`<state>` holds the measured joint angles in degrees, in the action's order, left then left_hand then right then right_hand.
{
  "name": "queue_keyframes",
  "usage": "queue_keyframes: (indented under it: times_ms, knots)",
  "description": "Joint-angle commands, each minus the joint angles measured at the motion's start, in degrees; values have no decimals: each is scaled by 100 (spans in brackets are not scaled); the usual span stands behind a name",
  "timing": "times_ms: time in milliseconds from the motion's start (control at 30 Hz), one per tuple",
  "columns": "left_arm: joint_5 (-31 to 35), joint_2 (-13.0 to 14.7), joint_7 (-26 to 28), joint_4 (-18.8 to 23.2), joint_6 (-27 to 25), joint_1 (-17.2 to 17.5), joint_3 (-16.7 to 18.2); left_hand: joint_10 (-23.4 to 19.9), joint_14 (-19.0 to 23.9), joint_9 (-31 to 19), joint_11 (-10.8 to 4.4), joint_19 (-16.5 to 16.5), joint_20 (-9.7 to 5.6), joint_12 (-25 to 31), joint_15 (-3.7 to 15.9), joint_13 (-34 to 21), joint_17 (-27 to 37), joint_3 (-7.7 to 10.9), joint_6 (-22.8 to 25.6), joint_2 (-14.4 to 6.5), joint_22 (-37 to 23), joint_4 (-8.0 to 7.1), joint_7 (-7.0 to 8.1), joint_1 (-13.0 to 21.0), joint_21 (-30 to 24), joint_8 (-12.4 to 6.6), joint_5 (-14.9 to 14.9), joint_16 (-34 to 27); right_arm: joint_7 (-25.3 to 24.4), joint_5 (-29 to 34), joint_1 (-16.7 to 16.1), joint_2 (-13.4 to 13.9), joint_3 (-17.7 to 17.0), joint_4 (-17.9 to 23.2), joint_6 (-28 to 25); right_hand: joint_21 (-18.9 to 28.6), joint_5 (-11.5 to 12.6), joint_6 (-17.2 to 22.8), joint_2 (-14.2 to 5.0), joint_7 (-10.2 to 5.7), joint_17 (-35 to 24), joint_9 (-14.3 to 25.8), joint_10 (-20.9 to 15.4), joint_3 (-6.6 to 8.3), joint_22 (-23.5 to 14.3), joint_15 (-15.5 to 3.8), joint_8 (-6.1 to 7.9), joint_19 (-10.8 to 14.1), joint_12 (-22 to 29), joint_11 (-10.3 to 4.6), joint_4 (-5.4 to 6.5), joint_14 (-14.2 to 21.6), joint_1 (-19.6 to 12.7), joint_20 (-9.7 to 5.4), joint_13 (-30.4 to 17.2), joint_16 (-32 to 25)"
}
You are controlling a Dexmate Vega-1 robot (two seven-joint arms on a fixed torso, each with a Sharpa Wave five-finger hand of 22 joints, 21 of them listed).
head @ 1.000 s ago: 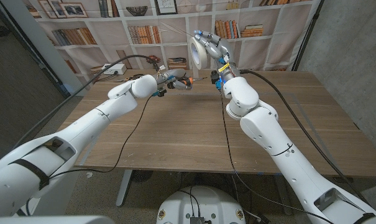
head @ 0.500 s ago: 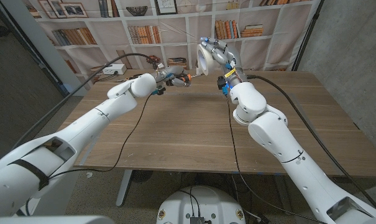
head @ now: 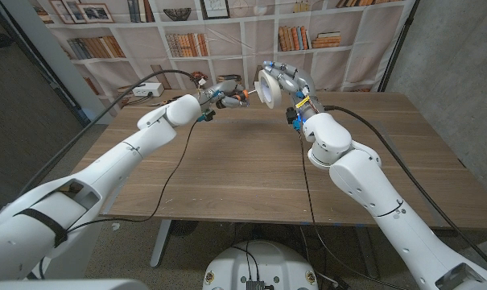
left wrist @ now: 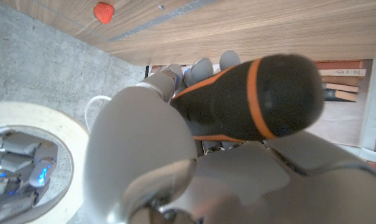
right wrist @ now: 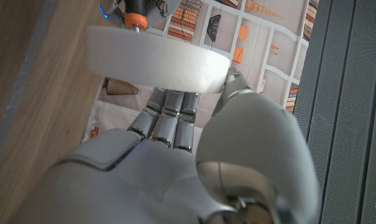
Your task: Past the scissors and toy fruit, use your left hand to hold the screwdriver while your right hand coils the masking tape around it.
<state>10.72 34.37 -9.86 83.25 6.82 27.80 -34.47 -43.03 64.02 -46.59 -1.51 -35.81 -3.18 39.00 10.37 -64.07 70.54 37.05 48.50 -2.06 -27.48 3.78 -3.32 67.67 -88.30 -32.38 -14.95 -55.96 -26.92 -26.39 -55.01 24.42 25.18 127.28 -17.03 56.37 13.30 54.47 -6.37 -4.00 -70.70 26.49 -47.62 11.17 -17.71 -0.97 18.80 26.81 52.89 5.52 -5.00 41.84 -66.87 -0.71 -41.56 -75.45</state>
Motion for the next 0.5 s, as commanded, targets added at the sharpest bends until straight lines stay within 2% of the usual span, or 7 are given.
queue_keyframes:
  times_ms: [33, 233, 500]
  knots:
    - [-1275, -313, -621, -542, 213, -26, 264, -15, -52, -20, 27, -40, -555, -13, 7, -23, -1, 53, 66, -853, 15, -24, -8, 901, -3, -79, -10, -40, -67, -126, -47, 92, -32, 17, -10, 54, -37, 631, -316, 632, -12, 22, -868, 191, 19, -1119, -42, -5, 29, -836, -134, 316, -341, 3, -3, -30]
    - [-2074, -507, -1251, -908, 65, -130, 394, -15, -41, -85, 60, -112, -569, 6, 15, -54, 2, 72, 40, -865, -38, 14, -24, 941, -77, -105, 6, -96, -31, -134, -43, 150, -24, -10, 48, 103, -49, 633, -308, 617, -12, 40, -844, 203, 65, -1117, -61, -44, 35, -847, -132, 307, -319, -26, -18, -32]
    - [-2656, -657, -1721, -1184, -192, -245, 497, -40, -16, -131, 79, -153, -600, 45, 20, -100, 4, 86, 9, -863, -64, 47, -20, 968, -96, -116, 31, -164, 20, -127, -10, 171, 0, -115, 182, 152, -57, 632, -301, 600, -13, 45, -844, 215, 110, -1116, -86, -80, 32, -856, -135, 291, -304, -39, -3, -32]
